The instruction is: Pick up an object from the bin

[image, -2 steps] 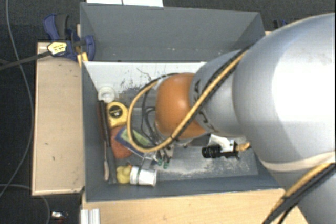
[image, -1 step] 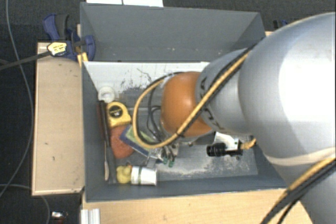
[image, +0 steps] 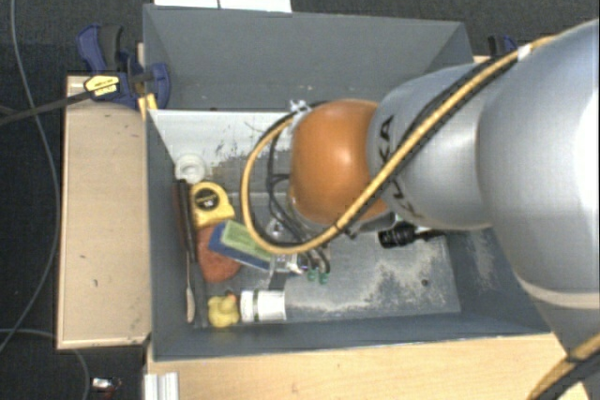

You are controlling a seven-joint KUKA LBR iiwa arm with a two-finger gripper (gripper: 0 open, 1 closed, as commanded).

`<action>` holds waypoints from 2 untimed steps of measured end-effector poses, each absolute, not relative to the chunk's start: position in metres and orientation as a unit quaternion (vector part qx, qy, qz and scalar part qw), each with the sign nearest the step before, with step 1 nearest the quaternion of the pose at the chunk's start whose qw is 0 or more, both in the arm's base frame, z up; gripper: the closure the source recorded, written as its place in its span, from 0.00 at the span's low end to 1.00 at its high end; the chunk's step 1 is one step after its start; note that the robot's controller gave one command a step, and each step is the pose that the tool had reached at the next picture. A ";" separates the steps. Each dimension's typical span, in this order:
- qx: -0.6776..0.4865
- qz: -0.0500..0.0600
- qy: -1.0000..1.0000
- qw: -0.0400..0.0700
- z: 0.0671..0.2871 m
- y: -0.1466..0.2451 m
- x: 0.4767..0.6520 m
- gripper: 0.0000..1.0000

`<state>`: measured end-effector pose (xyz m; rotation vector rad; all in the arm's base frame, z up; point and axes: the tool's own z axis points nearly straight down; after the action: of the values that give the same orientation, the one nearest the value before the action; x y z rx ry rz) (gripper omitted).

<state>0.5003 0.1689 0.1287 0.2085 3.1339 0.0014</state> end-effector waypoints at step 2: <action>0.011 0.002 1.000 0.005 0.098 0.158 0.512 1.00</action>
Offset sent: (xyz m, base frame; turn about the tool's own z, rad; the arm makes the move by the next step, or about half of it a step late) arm 0.0148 -0.0144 -0.0587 -0.1776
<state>0.5119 0.1577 0.0984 0.0348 3.1319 0.0065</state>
